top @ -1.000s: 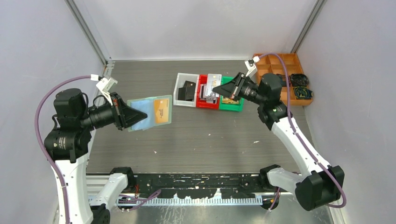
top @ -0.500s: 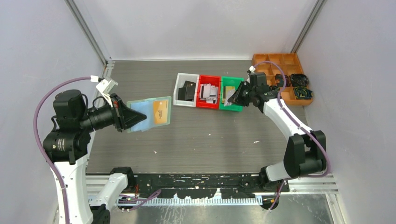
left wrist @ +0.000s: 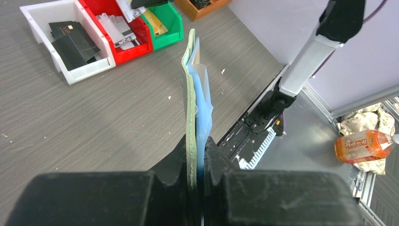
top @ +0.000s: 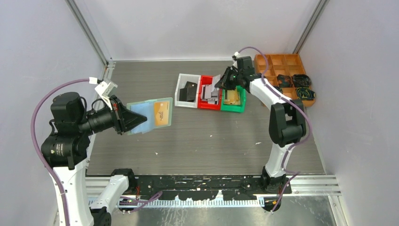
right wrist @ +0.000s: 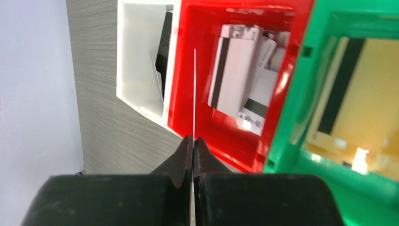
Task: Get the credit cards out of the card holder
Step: Place the credit card in the storage box.
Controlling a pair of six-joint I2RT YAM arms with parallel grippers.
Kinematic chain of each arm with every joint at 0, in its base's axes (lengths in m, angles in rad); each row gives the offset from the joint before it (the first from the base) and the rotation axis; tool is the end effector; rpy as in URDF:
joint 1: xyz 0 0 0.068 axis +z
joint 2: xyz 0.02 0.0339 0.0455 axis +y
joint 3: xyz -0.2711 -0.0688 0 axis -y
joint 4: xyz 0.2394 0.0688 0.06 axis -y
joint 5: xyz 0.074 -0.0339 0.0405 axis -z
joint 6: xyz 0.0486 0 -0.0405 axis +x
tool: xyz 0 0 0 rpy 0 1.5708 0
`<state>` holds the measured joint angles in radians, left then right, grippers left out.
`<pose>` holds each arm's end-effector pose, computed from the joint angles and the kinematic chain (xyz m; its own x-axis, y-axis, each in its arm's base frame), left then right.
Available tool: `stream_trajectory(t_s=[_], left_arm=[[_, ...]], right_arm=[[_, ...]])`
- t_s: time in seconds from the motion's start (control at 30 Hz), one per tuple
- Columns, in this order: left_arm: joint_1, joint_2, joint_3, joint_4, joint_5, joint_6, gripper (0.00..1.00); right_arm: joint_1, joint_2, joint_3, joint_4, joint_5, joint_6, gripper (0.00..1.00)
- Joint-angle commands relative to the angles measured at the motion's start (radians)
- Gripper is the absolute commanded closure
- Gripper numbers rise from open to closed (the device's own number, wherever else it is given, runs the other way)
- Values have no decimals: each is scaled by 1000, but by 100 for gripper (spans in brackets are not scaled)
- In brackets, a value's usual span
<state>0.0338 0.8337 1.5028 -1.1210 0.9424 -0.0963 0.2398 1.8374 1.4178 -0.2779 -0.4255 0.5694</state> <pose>0.0819 -0.0366 0.4650 -0.5024 -0.0735 -0.8615 0.6622 0.6079 -0.4381 0.4082 0.1205 0.2563 -0.8078 0.3080 -0.5026 -0.1047 0.7641 0.6365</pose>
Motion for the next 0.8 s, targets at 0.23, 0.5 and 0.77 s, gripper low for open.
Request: stream_trajectory(t_s=[0.23, 0.5, 0.77], left_arm=[[5, 2, 73, -15, 27, 29, 100], [4, -1, 76, -21, 27, 31, 100], [3, -4, 82, 9, 30, 0, 100]], right_arm=[[112, 178, 233, -58, 81, -14, 91], [119, 178, 254, -100, 182, -47, 67], [157, -79, 192, -104, 240, -66, 56]])
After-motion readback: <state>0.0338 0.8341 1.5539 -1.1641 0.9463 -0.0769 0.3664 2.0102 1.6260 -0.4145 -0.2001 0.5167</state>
